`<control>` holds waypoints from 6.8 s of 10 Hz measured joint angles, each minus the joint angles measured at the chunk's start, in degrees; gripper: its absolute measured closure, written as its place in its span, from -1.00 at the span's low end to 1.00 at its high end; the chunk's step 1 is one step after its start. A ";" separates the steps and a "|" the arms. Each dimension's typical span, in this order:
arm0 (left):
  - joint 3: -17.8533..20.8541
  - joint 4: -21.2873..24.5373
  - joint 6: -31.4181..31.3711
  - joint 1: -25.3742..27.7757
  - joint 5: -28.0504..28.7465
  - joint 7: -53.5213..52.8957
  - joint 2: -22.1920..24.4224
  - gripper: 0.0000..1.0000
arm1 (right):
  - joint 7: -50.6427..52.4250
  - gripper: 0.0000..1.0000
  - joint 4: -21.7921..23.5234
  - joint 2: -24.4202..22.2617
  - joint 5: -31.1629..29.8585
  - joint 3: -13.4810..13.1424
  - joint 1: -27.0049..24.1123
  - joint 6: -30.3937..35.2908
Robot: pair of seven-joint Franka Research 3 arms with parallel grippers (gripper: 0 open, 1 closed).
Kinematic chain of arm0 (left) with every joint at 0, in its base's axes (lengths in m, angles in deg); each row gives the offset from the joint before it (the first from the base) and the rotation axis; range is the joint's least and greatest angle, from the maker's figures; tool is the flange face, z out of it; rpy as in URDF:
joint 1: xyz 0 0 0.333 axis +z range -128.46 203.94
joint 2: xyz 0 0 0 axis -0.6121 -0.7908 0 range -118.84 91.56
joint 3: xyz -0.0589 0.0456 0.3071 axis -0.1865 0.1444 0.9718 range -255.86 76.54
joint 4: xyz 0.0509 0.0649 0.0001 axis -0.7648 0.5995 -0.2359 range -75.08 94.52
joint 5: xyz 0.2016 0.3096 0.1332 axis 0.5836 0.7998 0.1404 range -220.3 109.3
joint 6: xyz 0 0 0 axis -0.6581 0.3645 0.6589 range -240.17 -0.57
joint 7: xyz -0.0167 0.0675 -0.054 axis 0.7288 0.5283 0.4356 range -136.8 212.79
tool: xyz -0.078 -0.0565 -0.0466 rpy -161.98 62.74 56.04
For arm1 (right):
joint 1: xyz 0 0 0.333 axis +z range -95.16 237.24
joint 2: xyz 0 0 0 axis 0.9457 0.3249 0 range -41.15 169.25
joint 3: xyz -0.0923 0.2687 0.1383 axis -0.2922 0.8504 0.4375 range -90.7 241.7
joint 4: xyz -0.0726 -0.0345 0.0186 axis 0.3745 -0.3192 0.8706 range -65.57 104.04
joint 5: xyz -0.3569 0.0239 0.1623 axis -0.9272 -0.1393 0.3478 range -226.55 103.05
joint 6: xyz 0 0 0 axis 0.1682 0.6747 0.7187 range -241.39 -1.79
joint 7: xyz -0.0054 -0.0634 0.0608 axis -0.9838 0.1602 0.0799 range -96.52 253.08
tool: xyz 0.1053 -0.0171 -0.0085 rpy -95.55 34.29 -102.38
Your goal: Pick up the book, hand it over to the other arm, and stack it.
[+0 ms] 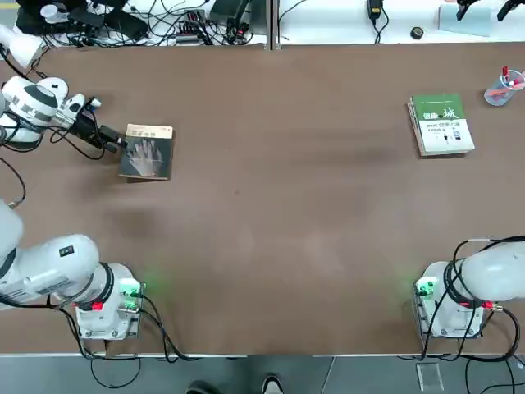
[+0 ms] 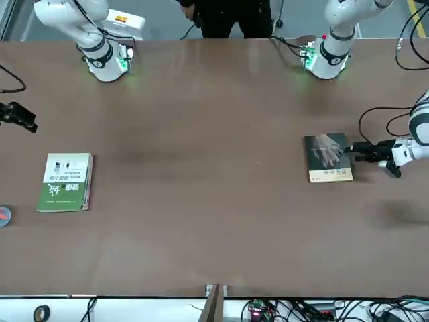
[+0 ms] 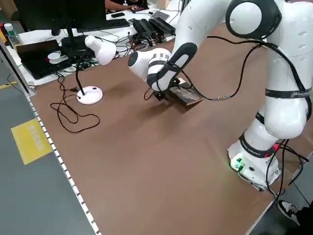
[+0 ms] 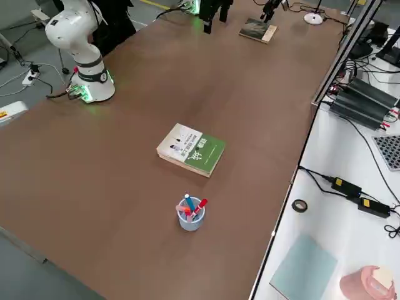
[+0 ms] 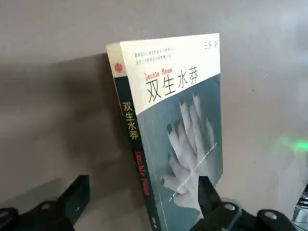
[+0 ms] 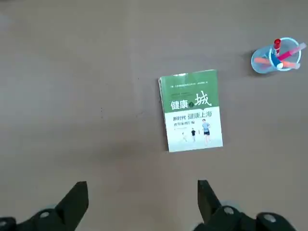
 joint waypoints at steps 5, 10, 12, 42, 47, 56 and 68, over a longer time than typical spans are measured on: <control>-0.17 0.00 0.00 -0.05 -1.04 -0.05 -0.32 -0.97 | 0.00 -1.00 -0.05 0.00 0.01 0.03 0.00 0.15; -0.38 0.00 0.00 -0.20 -2.34 -0.35 -0.91 -0.97 | 0.00 -1.00 -0.09 0.00 1.30 0.09 0.01 -0.54; -0.62 0.00 0.00 -0.28 -3.33 -0.76 -1.41 -0.97 | 0.01 -1.00 -0.09 0.00 2.23 0.09 0.00 -1.05; -1.56 -0.01 -0.08 -0.19 -4.88 -3.24 -2.64 0.24 | 0.08 -1.00 -0.09 0.09 2.24 -0.02 -0.49 -1.35; -1.57 -0.01 0.09 -0.19 -5.04 -3.24 -2.64 0.46 | 0.09 -1.00 -0.09 0.46 2.24 -0.01 -0.49 -2.12; -1.57 -0.07 0.94 0.01 -5.36 -3.24 -2.56 0.64 | 0.09 -1.00 -0.09 0.58 2.24 -0.02 -0.49 -2.29; -1.72 -7.48 17.87 0.04 -5.37 4.48 3.46 0.65 | 0.09 -1.00 -0.09 0.62 2.25 -0.03 -0.49 -2.34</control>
